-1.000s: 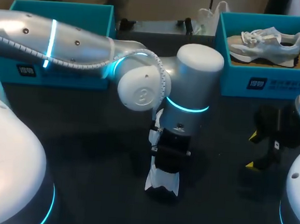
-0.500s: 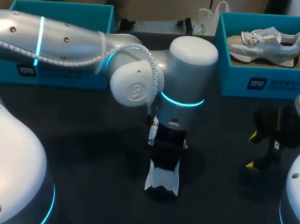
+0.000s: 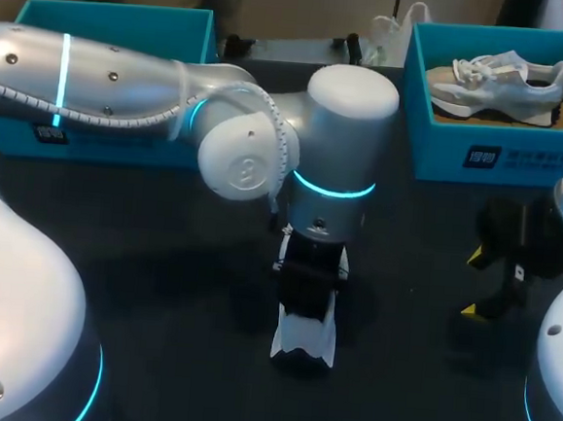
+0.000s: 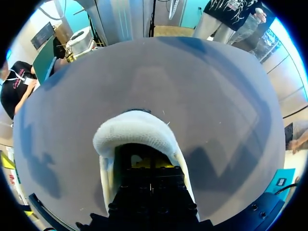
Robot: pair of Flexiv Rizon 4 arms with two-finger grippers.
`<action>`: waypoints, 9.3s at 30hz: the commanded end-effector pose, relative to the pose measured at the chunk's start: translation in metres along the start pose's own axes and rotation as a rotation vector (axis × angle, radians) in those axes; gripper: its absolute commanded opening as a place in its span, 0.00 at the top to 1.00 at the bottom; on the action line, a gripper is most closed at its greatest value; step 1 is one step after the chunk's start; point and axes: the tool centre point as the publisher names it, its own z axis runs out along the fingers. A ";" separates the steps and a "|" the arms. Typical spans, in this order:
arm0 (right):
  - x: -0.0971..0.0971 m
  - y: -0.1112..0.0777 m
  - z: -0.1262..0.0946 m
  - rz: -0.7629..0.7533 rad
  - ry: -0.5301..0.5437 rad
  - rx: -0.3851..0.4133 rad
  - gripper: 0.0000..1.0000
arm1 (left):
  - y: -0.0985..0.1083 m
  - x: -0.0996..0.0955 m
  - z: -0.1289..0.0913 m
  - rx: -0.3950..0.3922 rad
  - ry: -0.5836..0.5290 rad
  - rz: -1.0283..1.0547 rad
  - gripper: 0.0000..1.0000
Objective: Take the shoe out of the shoebox, open the shoe tongue, remove and reinsert the insole, then place the shoe into the shoebox
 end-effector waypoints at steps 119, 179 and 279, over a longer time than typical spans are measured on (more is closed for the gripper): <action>0.001 0.000 0.000 0.001 -0.003 0.003 0.00 | 0.113 0.015 -0.154 -0.173 -0.103 -0.089 0.61; 0.001 0.000 0.000 0.001 -0.003 0.003 0.00 | 0.045 0.004 -0.086 -0.066 -0.139 0.049 0.67; 0.001 0.000 0.000 0.001 -0.003 0.003 0.00 | -0.048 -0.020 -0.019 -0.111 -0.302 -1.599 0.00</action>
